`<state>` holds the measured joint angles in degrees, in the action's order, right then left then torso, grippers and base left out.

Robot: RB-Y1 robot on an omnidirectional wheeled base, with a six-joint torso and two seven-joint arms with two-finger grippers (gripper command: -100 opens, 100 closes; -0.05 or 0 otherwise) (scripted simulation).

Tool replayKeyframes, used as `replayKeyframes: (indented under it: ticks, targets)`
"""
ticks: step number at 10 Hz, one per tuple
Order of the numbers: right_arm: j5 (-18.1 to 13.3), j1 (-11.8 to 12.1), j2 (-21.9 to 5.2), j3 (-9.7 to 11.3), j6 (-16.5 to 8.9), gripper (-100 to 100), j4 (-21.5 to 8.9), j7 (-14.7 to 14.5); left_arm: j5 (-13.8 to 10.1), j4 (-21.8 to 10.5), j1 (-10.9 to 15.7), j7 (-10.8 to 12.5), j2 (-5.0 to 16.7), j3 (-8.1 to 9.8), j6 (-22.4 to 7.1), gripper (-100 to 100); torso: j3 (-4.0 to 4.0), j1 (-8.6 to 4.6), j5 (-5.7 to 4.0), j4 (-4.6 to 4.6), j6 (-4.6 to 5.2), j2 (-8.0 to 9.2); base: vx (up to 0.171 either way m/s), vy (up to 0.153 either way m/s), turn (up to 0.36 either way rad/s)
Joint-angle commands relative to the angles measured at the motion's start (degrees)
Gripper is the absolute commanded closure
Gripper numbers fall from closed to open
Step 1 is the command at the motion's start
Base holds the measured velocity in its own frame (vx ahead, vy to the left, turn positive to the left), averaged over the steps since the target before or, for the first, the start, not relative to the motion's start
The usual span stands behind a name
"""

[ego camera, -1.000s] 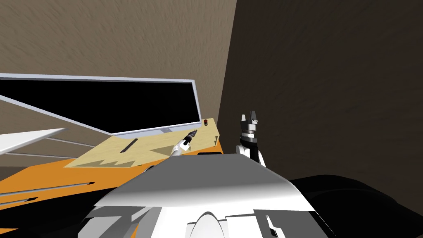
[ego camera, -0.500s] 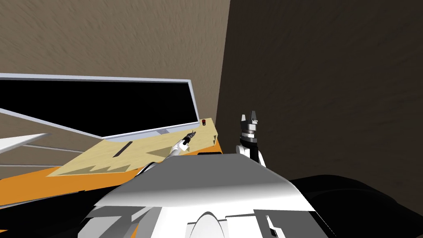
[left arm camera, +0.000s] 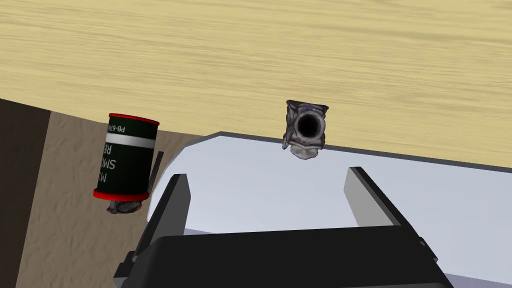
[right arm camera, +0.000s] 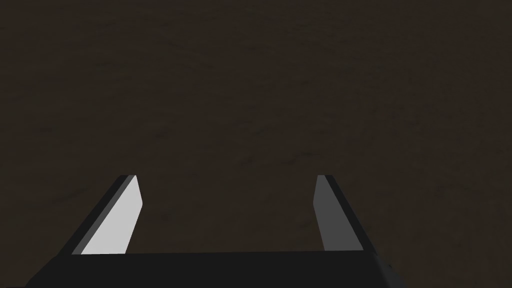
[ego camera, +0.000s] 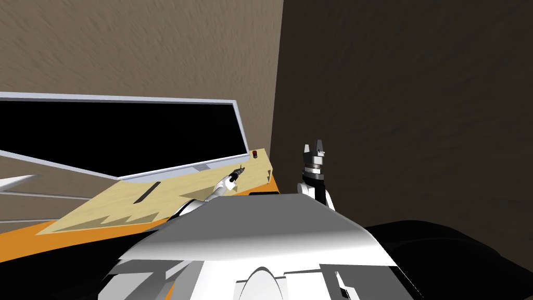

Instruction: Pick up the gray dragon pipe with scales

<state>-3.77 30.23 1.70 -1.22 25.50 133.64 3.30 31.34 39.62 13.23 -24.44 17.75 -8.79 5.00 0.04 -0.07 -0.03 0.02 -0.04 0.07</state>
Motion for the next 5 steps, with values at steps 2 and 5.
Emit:
replayKeyframes:
  ticks: [2, 5]
  targets:
    - [0.0, 0.0, 0.0, 0.0, 0.0, 0, 0.0, 0.0, 1.0, -5.2, 2.2, -1.5, 1.5, -0.29, -0.9, -100, -0.01, 0.00, 0.00, 0.00, 0.01, -0.02, -0.009, -0.027, -0.092]
    - [0.0, 0.0, 0.0, 0.0, 0.0, 0, 0.0, 0.0, 1.2, -7.1, 3.1, -2.3, 1.6, 0.23, -0.4, -100, -0.01, -0.02, 0.00, 0.00, -0.01, -0.02, -0.007, -0.023, -0.035]
